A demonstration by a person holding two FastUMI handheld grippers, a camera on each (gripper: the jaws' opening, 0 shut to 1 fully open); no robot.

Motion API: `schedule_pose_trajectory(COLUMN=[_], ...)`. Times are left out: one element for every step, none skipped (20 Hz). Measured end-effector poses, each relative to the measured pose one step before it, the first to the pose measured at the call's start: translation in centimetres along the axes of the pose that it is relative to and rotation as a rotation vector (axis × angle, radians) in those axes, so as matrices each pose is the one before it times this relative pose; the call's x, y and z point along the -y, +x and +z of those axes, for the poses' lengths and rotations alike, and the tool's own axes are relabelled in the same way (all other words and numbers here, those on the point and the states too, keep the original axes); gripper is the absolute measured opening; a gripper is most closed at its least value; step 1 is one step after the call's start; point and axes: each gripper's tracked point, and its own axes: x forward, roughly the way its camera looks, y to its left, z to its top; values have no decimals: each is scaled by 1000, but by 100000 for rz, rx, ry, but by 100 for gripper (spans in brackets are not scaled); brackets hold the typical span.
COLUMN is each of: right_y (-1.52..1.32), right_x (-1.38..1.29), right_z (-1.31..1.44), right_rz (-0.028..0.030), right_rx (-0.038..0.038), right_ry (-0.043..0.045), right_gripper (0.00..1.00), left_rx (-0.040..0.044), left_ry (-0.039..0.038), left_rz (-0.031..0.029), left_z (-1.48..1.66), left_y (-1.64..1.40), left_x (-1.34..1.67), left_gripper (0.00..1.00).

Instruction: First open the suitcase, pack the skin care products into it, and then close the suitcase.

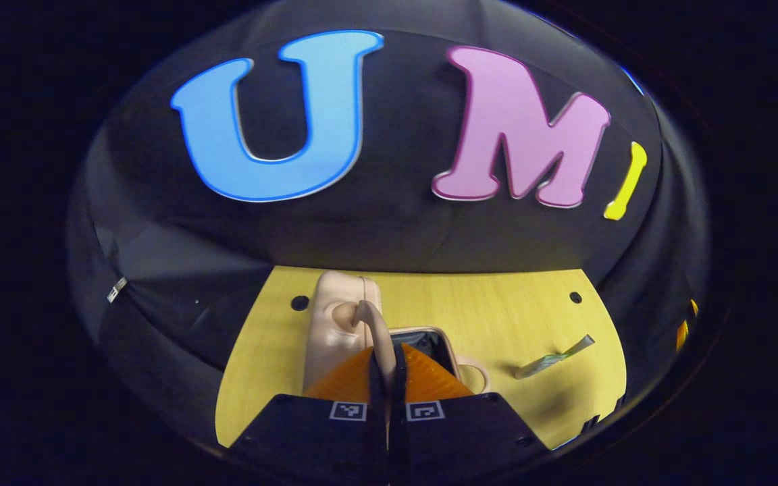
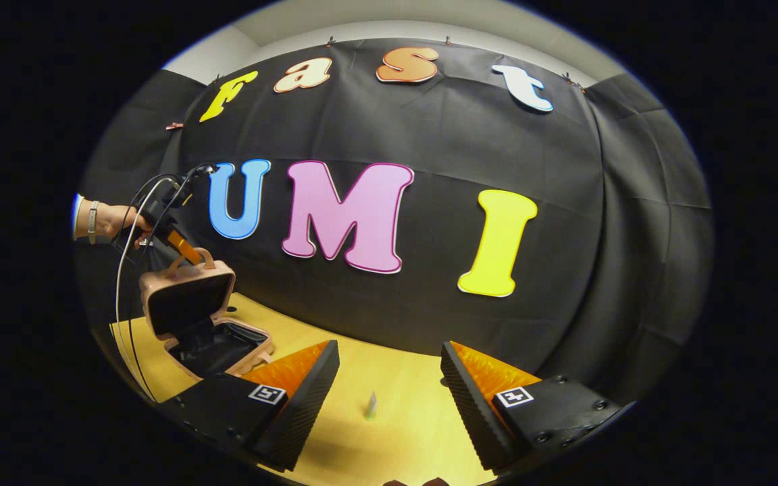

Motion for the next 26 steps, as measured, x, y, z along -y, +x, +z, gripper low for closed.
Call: schedule_pose_trajectory(right_y=[113,68,65,34,-107,58,43,-39,-158,-208,-332,-431,-285,-464,-377,-353,-265,-264,-331,-238,-331,-253,-128,-254,-185,-185], right_x=[-1085,-1058,-997,-1073,-1408,-1538,-1425,-1337,-1345,-1431,-1401,-1352,-1106,-818,-806,-731,-534,-774,-814,-482,-143,566,863,593,191,254], right_z=[646,698,580,504,265,569,115,-199,-211,22,-4,-317,-602,-616,-335,-596,-671,-402,-100,-50,361,409,407,230,152,291], right_rz=[233,-529,-1124,-1409,-792,-389,-593,-526,-418,-157,202,663,604,-27,244,-329,-451,443,1072,-105,-1505,-3789,-4524,-3324,-2049,-1039], right_rx=[393,828,716,-171,-282,293,-628,-2200,-2070,-1380,-1369,-1394,-2455,-2408,-1345,-2041,-2615,-1456,-1107,208,2139,3067,3013,1940,1799,1045], right_ry=[433,202,-4,219,609,178,-380,-881,-784,-426,-76,-571,-1457,-1733,-1223,-436,233,878,1485,1108,-237,-2658,-2669,-849,469,1103], right_gripper=[96,96,96,96,96,96,96,96,96,96,96,96,96,96,96,96,96,96,96,96,96,96,96,96,96,96], left_rx=[476,-146,-1637,-1919,-2266,-1953,-1986,-2704,-2601,-2200,-2440,-1684,-1872,-2921,-3310,-2192,-997,714,1491,1165,1192,3398,4738,7148,7241,6655], left_ry=[-2268,-2643,-2229,-1573,-1108,-1973,-2668,-2488,-1107,-706,-1818,-2157,-1698,-967,-1217,-1227,-1316,-34,1408,2478,2164,2275,-1524,-4904,-6326,-5582], left_rz=[2631,2425,1510,2200,2198,1422,698,913,2075,2375,501,-275,99,310,-70,509,547,1721,992,303,783,4091,205,-2485,-5247,-5783], left_z=[130,18,-508,-625,-837,-623,-949,-906,-1085,-1167,-1574,-1062,-1380,-1215,-1352,-941,-923,-488,-233,-118,-52,481,909,1268,1705,1960], left_y=[-466,-429,54,278,814,1243,1558,1744,2087,2154,2408,2182,2200,2035,1988,1490,1336,666,325,-23,-441,-864,-1170,-1708,-2024,-2401], left_x=[-3328,-3456,-3344,-3254,-3219,-2862,-2226,-2229,-2675,-2453,-1757,-1025,-1058,-1025,-773,-915,-767,-748,-123,-431,-450,-1074,31,511,1155,1625], left_gripper=[6,6,6,6,6,6,6,6,6,6,6,6,6,6,9,10,12,14,14,18,45,73,100,100,97,97])
